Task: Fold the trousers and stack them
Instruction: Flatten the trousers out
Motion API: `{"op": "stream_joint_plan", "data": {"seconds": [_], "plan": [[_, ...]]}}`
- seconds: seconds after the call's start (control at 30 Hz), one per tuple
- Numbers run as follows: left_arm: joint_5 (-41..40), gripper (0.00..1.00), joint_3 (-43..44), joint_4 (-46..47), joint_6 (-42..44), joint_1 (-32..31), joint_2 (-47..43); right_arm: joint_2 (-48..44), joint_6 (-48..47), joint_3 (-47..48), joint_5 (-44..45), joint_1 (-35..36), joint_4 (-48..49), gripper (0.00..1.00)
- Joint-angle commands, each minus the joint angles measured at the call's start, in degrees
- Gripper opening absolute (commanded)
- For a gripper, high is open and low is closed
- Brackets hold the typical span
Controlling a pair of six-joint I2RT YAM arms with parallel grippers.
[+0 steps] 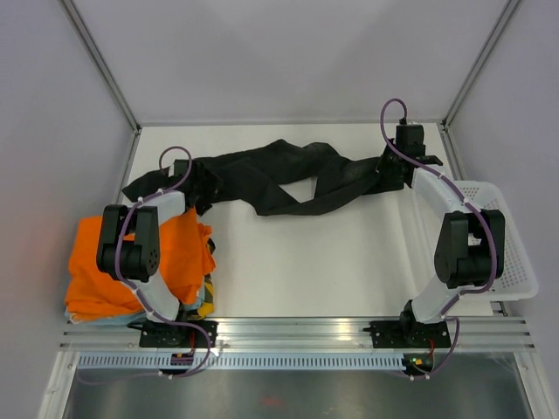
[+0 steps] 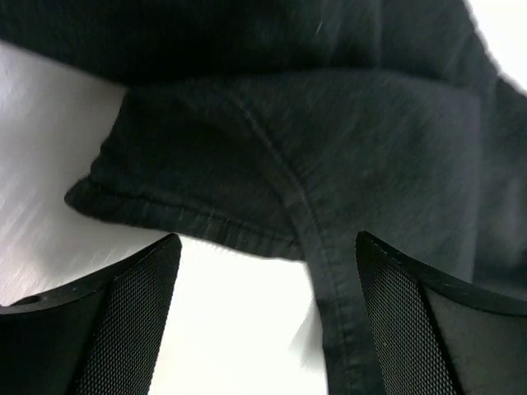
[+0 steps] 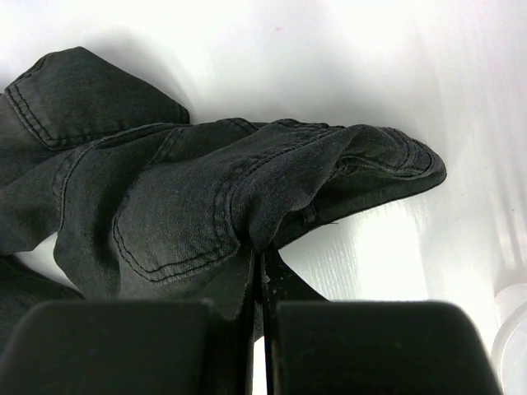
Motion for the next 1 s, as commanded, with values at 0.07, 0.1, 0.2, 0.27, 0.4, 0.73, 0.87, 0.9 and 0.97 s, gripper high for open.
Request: {"op": "stream_joint_plan", "data": {"seconds": [0.07, 0.1, 0.2, 0.27, 0.4, 0.73, 0.87, 0.9, 0.97], "plan": [[-4.2, 0.89, 2.6, 8.3, -5.0, 1.8, 1.1, -2.8, 1.1, -1.0, -1.7, 0.0, 2.4, 0.00], [-4.1, 0.85, 2.9, 8.4, -5.0, 1.9, 1.4, -2.9, 1.2, -1.1, -1.6, -0.1, 2.5, 0.00], [-3.8, 0.82, 3.7, 9.0, -4.8, 2.3, 2.4, -2.9, 1.1, -1.5, -1.2, 0.0, 2.5, 0.00], [-4.1, 0.81, 3.8, 10.7, -4.8, 2.4, 2.8, -2.6, 0.9, -1.5, -1.1, 0.0, 2.5, 0.00], [-4.4, 0.75, 4.5, 14.0, -5.4, 2.4, 5.5, -2.0, 1.1, -1.5, -1.4, 0.0, 2.6, 0.00], [-6.0, 0.02, 13.1, 5.7, -0.5, 6.2, 6.8, -3.1, -0.8, -0.3, 0.2, 0.0, -1.0, 0.00], [-15.0, 0.02, 23.4, -9.3, 13.5, 6.4, -1.0, -6.3, -1.1, 0.3, 0.2, 0.0, -2.0, 0.00], [-16.8, 0.02, 27.8, -11.9, 16.8, 6.3, -2.2, -7.9, -1.1, 0.4, -0.5, -0.1, -2.1, 0.00], [-20.9, 0.02, 31.2, -17.7, 25.9, 6.4, -4.7, -9.3, -1.2, 0.9, -2.5, 0.0, -3.2, 0.00]]}}
